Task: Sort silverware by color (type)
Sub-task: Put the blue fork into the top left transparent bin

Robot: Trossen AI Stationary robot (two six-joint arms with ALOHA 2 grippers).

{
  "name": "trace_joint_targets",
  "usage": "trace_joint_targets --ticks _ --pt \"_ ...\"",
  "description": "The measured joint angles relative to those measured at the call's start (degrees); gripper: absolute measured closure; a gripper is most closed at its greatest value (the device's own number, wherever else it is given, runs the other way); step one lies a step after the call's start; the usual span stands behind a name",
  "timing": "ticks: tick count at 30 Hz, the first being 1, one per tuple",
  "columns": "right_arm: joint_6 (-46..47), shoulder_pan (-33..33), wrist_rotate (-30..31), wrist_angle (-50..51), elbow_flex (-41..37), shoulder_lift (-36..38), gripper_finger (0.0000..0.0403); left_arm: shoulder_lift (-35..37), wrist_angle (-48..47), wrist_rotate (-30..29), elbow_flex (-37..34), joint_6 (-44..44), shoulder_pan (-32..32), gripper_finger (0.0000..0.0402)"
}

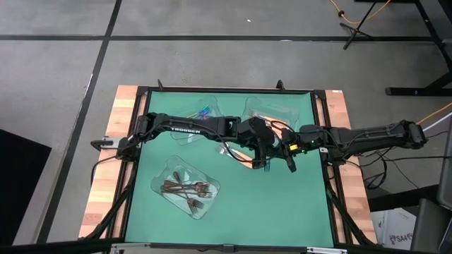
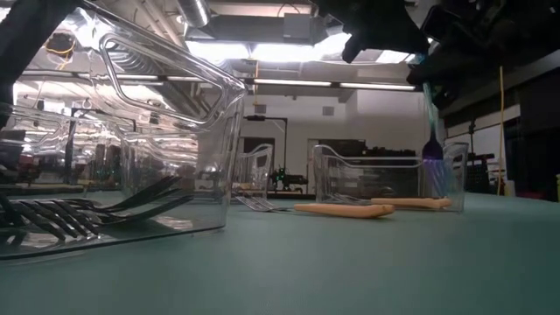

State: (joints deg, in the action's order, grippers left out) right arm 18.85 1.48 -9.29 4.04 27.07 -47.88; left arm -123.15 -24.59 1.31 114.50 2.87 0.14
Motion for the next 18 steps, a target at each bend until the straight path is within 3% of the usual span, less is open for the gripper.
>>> trace_joint_targets --ticks 10,18 --pt "-0.5 0.0 3.2 1.4 0.6 0.5 0.0287 2.7 -5.6 -2.1 -0.1 -0.1 0.0 0.0400" --pt "-8.8 0.0 12.1 17.4 8.9 4.4 0.0274 9.6 -18.4 -10.5 -0.1 -0.3 0.3 0.0401"
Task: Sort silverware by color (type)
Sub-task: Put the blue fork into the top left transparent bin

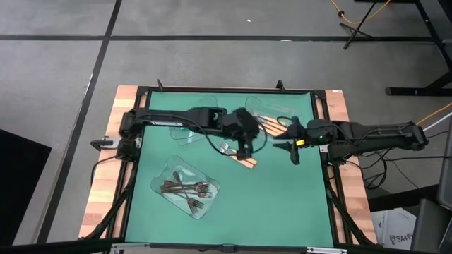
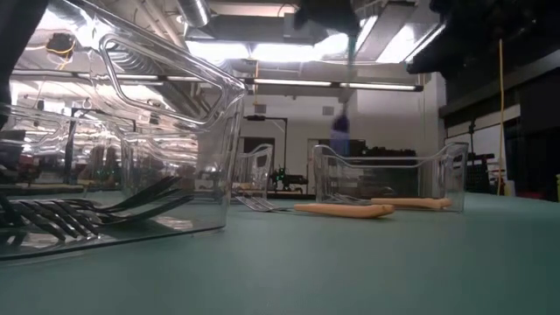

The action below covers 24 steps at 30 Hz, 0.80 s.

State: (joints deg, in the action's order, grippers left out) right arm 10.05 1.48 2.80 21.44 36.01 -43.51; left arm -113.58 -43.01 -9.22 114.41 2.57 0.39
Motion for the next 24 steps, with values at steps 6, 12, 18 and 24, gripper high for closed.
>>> trace_joint_targets --ticks 6,12,18,24 --pt "-1.5 0.0 7.0 -1.4 0.8 0.7 0.0274 6.1 -7.4 -13.1 0.0 0.0 1.3 0.0401" --pt "-1.5 0.0 8.1 -1.3 0.7 -1.2 0.0274 11.3 -15.7 -25.2 0.0 2.7 4.2 0.0401" --pt "-1.5 0.0 8.1 -1.8 0.7 -3.4 0.0274 14.7 -27.4 -40.0 0.0 11.7 7.6 0.0401" --pt "-1.4 0.0 8.1 -2.7 0.7 -5.7 0.0274 16.7 -36.9 -51.5 -1.0 22.6 9.4 0.0401"
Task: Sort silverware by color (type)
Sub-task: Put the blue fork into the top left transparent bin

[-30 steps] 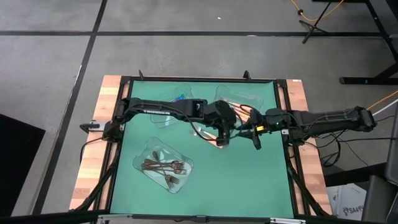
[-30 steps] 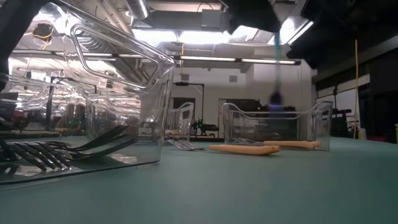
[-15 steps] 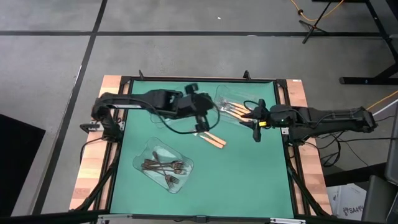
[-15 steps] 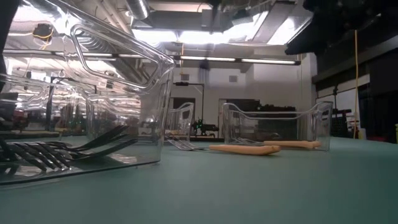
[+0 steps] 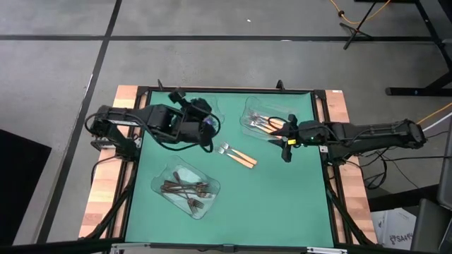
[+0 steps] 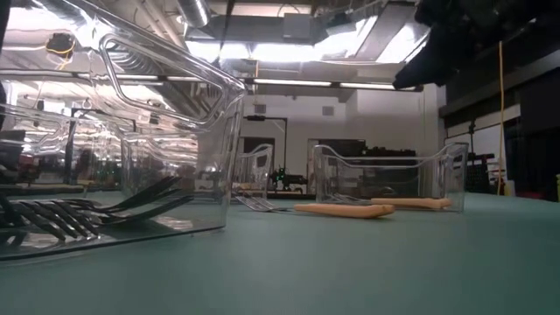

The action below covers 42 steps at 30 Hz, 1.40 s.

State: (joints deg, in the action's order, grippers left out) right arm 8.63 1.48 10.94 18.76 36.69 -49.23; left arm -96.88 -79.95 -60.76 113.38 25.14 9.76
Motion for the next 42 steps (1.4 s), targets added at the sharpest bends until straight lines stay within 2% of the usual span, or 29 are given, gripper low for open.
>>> trace_joint_targets --ticks 5,10,12,15,20,23,29,34,37,42 --pt "0.0 0.0 0.0 -2.7 0.1 -0.7 0.0274 2.3 -0.2 -4.9 -7.5 6.5 -0.4 0.0401" --pt "0.0 0.0 -0.4 -5.3 0.0 -0.7 0.0274 6.7 5.3 -4.8 -18.6 10.8 -3.0 0.0401" --pt "0.0 0.0 -0.9 -5.8 0.0 -0.7 0.0274 8.9 12.2 -2.7 -23.6 9.2 -4.5 0.0402" --pt "0.0 0.0 -1.1 -5.9 0.0 -0.7 0.0274 11.7 27.2 3.2 -31.2 0.4 -7.1 0.0401" --pt "0.0 0.0 -1.1 -5.9 0.0 -0.7 0.0274 15.9 56.1 18.3 -44.0 -15.8 -14.1 0.0401" --pt "0.0 0.0 -1.1 -5.8 0.0 -0.7 0.0274 18.1 66.4 21.6 -49.9 -19.5 -18.3 0.0401" --pt "0.0 0.0 -1.2 -5.8 0.0 -0.7 0.0274 22.7 69.6 26.3 -58.8 -15.4 -23.9 0.0401" --pt "0.0 0.0 -0.8 -5.8 0.0 -0.7 0.0274 24.3 84.5 27.5 -67.8 -14.7 -25.6 0.0401" --pt "0.0 0.0 -0.7 -5.8 0.0 -0.7 0.0274 24.5 90.2 27.7 -71.9 -13.6 -26.5 0.0401" --pt "0.0 0.0 -0.4 -5.8 0.0 -0.7 0.0274 24.5 91.5 28.9 -75.4 -13.2 -27.1 0.0401"
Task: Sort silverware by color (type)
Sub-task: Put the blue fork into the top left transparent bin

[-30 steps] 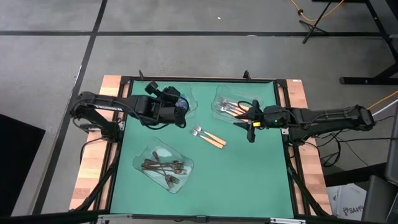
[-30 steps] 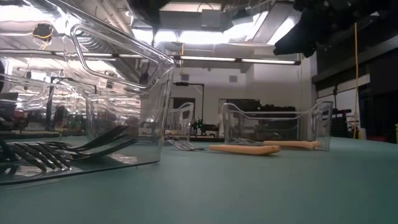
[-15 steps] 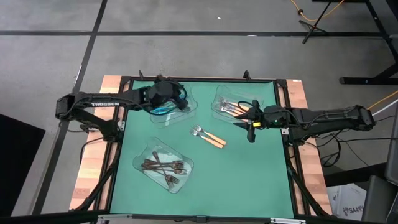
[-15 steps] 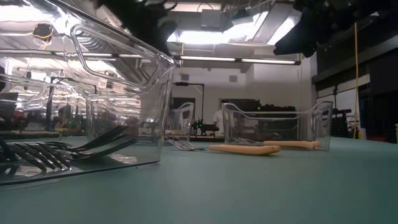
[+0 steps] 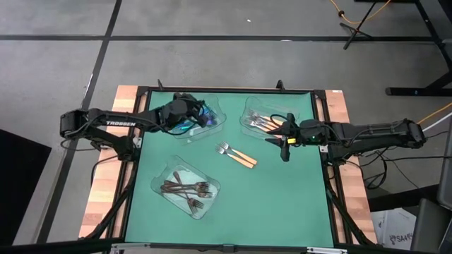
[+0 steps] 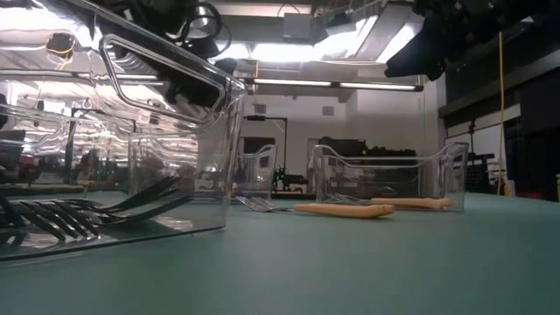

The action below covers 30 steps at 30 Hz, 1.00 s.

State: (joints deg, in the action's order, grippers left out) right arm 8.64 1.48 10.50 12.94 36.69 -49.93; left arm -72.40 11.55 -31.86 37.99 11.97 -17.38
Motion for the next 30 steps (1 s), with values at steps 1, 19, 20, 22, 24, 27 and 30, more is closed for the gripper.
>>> trace_joint_targets --ticks 1,19,20,22,24,27,30 --pt "0.0 0.0 0.0 0.0 0.0 0.0 0.0274 0.0 0.2 0.0 -0.2 0.0 0.1 0.0401" --pt "0.0 0.0 0.3 0.0 0.0 0.0 0.0274 1.9 -6.3 3.5 -0.5 -2.3 2.1 0.0396" --pt "0.0 0.0 0.3 0.0 0.0 0.0 0.0274 2.5 -7.6 3.4 -0.5 -2.2 2.4 0.0395" --pt "0.0 0.0 0.2 0.0 0.0 0.0 0.0274 4.0 -10.5 2.9 -0.6 -2.2 2.9 0.0394" --pt "0.0 0.0 0.2 0.0 0.0 0.0 0.0274 5.7 -13.2 2.9 -0.7 -2.0 3.2 0.0394" --pt "0.0 0.0 0.2 0.1 0.0 0.0 0.0274 7.0 -15.3 3.3 -0.7 -2.0 3.6 0.0393" --pt "0.0 0.0 0.2 0.1 0.0 0.0 0.0274 7.1 -16.3 3.2 -0.7 -2.0 4.1 0.0393"
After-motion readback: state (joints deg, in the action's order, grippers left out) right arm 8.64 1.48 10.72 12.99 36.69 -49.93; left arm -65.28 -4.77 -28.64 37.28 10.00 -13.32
